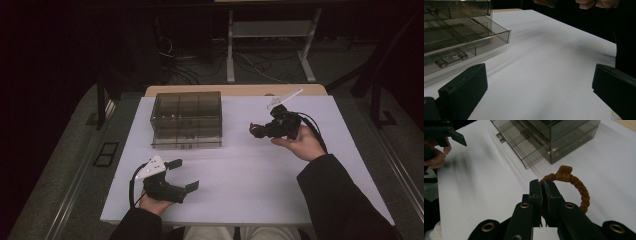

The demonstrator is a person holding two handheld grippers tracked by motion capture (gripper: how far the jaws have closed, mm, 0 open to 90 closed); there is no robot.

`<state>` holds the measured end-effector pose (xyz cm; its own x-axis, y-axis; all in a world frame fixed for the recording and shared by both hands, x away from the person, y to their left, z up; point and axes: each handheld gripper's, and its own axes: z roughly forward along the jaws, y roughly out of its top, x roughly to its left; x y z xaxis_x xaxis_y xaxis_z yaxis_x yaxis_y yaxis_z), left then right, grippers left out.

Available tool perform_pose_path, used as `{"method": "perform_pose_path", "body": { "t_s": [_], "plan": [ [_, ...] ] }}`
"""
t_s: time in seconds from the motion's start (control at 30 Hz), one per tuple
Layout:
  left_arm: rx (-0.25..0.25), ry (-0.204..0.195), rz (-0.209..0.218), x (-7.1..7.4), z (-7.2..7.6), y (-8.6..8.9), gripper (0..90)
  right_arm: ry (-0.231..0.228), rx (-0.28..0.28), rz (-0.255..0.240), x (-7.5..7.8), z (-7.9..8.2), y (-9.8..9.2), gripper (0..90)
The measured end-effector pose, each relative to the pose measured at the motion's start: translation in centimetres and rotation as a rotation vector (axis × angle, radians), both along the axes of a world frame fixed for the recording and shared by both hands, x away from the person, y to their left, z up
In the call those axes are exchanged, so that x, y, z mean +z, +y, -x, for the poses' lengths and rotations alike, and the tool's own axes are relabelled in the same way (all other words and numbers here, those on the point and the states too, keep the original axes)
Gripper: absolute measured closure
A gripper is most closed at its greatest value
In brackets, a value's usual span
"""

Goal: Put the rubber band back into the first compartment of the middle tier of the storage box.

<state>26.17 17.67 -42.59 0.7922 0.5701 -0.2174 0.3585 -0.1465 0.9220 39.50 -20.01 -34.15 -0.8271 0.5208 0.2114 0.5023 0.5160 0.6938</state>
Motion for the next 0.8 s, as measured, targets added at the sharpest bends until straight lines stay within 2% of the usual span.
{"method": "perform_pose_path", "body": {
  "t_s": [0.8],
  "plan": [
    [0.003, 0.0, 0.011, 0.0, 0.0, 0.1, 0.0, -0.024, 0.094, 0.012, 2.1, -0.8, 5.6, 84.6]
  ]
}}
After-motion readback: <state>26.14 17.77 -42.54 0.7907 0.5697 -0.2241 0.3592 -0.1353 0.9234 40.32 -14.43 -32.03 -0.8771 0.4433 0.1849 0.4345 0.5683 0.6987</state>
